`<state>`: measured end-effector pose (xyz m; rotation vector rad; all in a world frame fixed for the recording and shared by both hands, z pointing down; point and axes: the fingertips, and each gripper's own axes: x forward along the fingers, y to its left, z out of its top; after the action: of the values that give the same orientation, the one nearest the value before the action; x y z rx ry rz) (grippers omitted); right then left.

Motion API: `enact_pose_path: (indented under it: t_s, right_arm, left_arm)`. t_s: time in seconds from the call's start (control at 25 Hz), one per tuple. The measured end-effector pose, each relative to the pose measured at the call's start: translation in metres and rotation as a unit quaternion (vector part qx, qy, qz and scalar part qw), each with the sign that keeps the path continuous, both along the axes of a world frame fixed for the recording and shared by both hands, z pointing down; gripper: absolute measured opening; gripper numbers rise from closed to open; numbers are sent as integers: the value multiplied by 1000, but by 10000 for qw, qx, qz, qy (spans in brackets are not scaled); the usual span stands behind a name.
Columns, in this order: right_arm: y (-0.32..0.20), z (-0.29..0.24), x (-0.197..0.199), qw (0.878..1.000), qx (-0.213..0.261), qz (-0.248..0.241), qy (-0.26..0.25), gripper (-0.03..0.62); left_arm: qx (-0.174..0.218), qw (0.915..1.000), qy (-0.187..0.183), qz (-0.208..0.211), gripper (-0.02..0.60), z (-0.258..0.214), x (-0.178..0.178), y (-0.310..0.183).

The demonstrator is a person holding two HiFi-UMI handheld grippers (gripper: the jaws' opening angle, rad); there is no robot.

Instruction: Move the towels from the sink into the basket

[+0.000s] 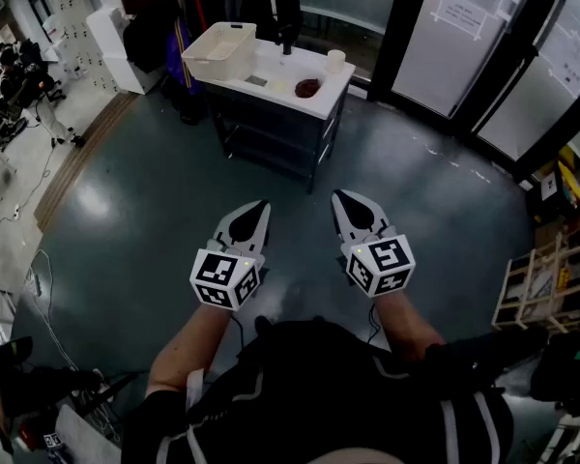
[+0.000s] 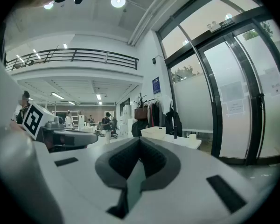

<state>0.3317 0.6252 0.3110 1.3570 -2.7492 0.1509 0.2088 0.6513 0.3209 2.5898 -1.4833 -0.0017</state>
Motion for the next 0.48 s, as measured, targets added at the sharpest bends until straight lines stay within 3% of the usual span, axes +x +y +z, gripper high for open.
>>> enact_pose_path:
  t_s: [0.12, 0.32, 0.48]
  right_arm:
    - [1, 0, 4, 10000, -25, -3, -16, 3]
    - [2, -1, 0, 10000, 12, -25, 21, 3]
    - [0, -3, -1, 10000, 12, 10, -22, 3]
  left_arm:
    - [-2, 9998, 178, -62, 2, -3, 7, 5]
    - [70, 9999, -23, -109, 2, -3, 5, 9]
    - [19, 9999, 86, -129, 2, -3, 3, 11]
